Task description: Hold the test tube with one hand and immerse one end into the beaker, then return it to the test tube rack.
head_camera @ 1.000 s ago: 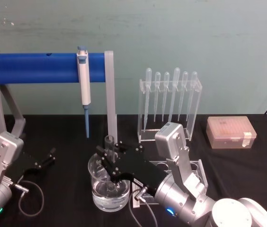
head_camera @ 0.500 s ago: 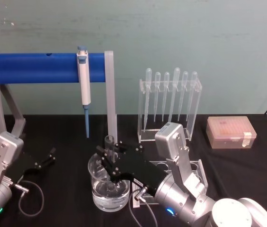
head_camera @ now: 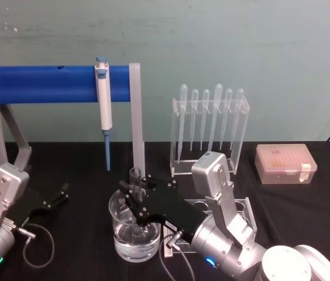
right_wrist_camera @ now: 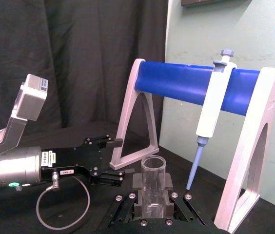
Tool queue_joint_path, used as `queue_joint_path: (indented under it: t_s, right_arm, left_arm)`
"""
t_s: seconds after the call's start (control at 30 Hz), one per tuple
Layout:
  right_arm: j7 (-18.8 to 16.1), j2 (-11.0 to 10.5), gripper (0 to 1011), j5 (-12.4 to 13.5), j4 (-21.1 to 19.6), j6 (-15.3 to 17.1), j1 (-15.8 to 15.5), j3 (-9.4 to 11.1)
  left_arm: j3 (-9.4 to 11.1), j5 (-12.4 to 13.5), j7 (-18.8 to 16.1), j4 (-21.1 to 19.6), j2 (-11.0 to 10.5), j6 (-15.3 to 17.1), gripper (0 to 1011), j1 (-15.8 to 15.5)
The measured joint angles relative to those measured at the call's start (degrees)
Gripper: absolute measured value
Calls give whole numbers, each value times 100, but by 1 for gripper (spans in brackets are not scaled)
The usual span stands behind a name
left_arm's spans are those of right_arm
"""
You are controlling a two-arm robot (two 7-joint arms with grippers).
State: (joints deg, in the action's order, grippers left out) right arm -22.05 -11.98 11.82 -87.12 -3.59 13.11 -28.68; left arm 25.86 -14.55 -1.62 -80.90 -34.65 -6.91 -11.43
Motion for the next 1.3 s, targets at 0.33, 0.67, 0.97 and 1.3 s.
queue_joint_path:
  t_s: [0.33,0.67,0.97,1.3]
  right_arm:
    - [-2,48,224,35,-73,46,42,26]
    - [154,-23,224,-24,-652,844,237,52]
    - [275,-63,224,71,-1280,1640,440,174]
    - [401,-110,224,299,-1745,2115,608,333]
  left_arm:
    - [0,0,0,0,0,0,1000,0]
    - [0,0,0,0,0,0,1000,0]
    - [0,0,0,0,0,0,1000,0]
    - [0,0,0,0,0,0,1000,0]
